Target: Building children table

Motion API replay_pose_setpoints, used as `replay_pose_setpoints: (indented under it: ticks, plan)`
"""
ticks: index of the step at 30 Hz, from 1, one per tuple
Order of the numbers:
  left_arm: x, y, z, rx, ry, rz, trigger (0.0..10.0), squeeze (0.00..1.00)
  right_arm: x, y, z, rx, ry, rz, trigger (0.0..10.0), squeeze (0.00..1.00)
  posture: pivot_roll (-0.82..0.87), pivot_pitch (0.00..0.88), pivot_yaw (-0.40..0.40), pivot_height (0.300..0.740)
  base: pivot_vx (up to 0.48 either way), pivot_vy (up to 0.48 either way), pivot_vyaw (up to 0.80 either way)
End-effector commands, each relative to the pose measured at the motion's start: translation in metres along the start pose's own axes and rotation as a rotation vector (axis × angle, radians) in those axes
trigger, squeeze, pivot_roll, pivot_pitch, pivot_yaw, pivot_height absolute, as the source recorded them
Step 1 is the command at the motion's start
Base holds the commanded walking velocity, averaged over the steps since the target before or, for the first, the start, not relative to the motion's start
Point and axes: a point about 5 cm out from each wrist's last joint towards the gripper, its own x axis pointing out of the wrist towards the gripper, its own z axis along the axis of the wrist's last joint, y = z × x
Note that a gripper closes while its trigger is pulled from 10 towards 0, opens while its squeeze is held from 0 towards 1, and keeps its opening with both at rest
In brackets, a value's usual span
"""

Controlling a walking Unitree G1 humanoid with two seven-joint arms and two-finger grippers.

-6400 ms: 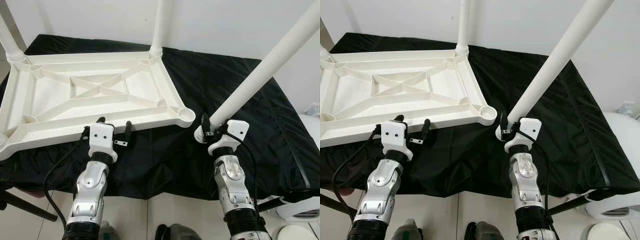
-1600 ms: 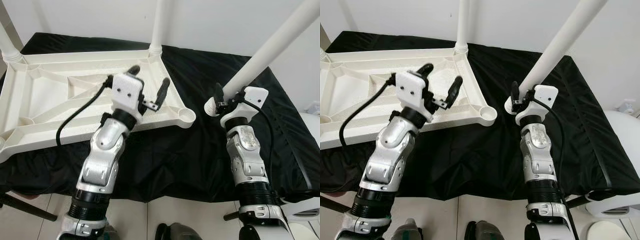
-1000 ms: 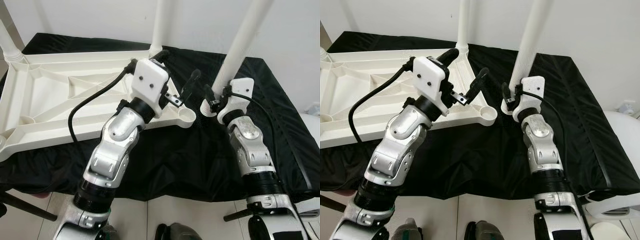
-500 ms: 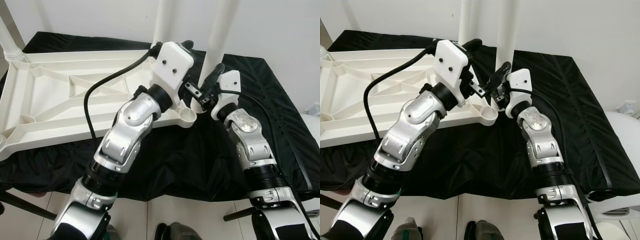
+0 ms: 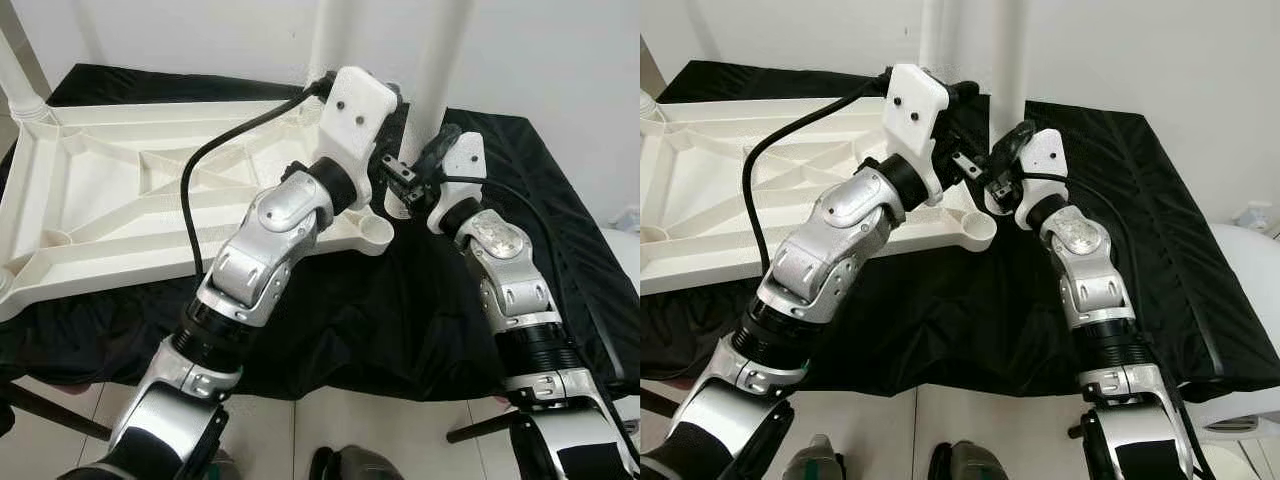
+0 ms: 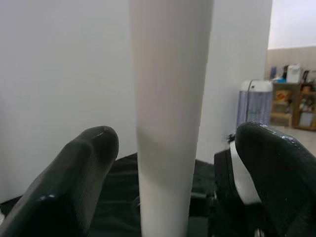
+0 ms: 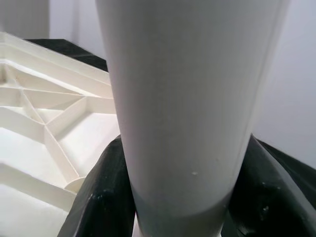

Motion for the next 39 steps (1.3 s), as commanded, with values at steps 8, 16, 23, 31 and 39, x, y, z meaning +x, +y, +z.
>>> replay_pose_setpoints:
  ticks: [8, 16, 23, 31, 39]
  plan:
    - [0.005, -0.008, 0.021, -0.117, -0.072, -0.257, 10.0, 0.00, -0.006, 0.007, -0.002, -0.005, -0.014, 0.057, 10.0, 0.00, 0.07, 0.020, -0.098, 0.740, 0.000, 0.000, 0.00]
    - [0.005, -0.006, 0.028, -0.149, -0.091, -0.263, 10.0, 0.00, -0.008, 0.008, -0.007, -0.001, -0.002, 0.055, 10.0, 0.00, 0.08, 0.013, -0.094, 0.740, 0.000, 0.000, 0.00]
    - [0.005, -0.005, 0.028, -0.191, -0.093, -0.274, 0.0, 0.00, -0.010, 0.010, -0.009, -0.006, -0.003, 0.065, 10.0, 0.00, 0.08, 0.004, -0.084, 0.740, 0.000, 0.000, 0.00]
    - [0.004, -0.006, 0.029, -0.167, -0.091, -0.290, 0.0, 0.00, -0.011, 0.011, -0.010, 0.003, 0.005, 0.066, 10.0, 0.00, 0.07, 0.005, -0.088, 0.740, 0.000, 0.000, 0.00]
    - [0.005, -0.007, 0.032, -0.128, -0.091, -0.277, 0.0, 0.00, -0.011, 0.008, -0.012, 0.066, 0.015, 0.033, 10.0, 0.00, 0.07, 0.010, -0.096, 0.740, 0.000, 0.000, 0.00]
